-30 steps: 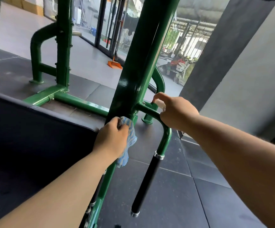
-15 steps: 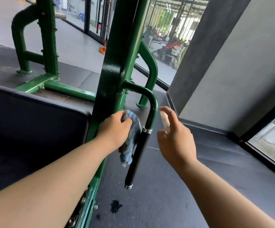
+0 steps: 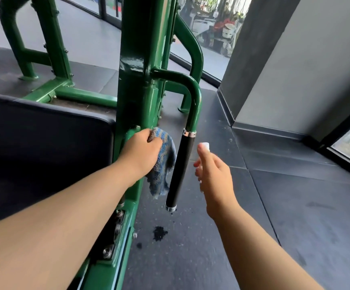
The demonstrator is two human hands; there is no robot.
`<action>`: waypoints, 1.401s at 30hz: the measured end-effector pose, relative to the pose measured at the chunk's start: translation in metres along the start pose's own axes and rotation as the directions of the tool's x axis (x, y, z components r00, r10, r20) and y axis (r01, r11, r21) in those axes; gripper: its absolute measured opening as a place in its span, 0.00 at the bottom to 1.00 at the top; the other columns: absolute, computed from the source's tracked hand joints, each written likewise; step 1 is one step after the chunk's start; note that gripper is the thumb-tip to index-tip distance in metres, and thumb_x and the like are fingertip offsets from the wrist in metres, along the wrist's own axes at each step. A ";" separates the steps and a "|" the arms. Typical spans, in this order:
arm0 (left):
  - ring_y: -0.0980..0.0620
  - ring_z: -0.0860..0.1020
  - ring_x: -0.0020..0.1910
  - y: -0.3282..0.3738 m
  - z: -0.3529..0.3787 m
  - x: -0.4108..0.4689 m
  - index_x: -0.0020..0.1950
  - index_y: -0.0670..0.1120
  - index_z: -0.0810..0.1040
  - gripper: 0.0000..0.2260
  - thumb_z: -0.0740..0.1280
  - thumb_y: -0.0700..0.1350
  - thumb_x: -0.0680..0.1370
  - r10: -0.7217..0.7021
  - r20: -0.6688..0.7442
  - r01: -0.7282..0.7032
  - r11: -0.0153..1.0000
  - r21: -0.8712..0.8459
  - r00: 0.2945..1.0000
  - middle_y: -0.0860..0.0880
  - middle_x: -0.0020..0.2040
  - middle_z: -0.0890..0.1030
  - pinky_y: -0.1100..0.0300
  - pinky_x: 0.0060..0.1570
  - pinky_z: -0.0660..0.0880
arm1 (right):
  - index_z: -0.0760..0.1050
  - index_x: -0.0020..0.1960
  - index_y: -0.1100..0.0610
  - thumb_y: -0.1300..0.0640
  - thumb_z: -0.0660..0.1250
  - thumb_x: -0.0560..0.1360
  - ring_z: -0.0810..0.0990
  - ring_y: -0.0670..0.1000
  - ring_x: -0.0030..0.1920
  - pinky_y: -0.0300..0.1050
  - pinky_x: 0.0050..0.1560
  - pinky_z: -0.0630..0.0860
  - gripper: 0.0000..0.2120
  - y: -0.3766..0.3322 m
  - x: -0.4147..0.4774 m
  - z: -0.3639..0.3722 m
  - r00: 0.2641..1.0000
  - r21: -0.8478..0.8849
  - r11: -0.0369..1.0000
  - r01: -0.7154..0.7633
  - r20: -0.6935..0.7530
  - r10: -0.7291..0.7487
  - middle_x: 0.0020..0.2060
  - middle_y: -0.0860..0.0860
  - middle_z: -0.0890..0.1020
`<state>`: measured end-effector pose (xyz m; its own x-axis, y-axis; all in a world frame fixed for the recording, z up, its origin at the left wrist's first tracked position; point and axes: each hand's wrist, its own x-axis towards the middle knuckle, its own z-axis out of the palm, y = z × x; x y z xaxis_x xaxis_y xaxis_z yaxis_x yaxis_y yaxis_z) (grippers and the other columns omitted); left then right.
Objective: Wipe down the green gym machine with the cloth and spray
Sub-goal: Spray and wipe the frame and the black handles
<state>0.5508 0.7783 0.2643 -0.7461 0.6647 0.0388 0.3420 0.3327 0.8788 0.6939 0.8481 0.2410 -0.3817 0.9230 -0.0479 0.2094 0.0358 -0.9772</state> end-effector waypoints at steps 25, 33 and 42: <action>0.49 0.64 0.33 -0.023 0.001 -0.011 0.40 0.43 0.71 0.10 0.59 0.46 0.79 -0.027 0.126 0.024 0.999 0.024 0.992 0.48 0.33 0.67 0.56 0.34 0.59 | 0.61 0.31 0.55 0.35 0.56 0.71 0.61 0.51 0.31 0.46 0.36 0.60 0.24 0.066 -0.014 0.023 0.970 -0.209 0.958 -0.199 -0.184 0.161 0.27 0.51 0.65; 0.48 0.64 0.31 -0.030 -0.003 -0.016 0.35 0.46 0.65 0.12 0.60 0.46 0.79 0.002 0.060 -0.010 0.990 0.141 0.998 0.49 0.30 0.67 0.55 0.31 0.58 | 0.66 0.33 0.58 0.32 0.56 0.75 0.68 0.53 0.32 0.45 0.34 0.64 0.29 0.086 -0.034 0.027 0.972 -0.334 0.913 -0.233 -0.054 0.228 0.30 0.53 0.75; 0.55 0.62 0.27 -0.032 -0.069 0.012 0.32 0.48 0.62 0.14 0.57 0.45 0.78 -0.182 -0.560 0.099 0.980 -0.175 0.808 0.52 0.30 0.66 0.54 0.29 0.58 | 0.73 0.36 0.55 0.32 0.57 0.75 0.70 0.51 0.27 0.43 0.31 0.67 0.26 0.020 -0.038 0.077 0.964 0.028 0.996 -0.081 0.256 0.071 0.26 0.51 0.72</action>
<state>0.4915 0.7289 0.2698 -0.9851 0.1025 0.1380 0.1613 0.2743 0.9480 0.6431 0.7846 0.2069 -0.5840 0.7941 -0.1684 0.2138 -0.0496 -0.9756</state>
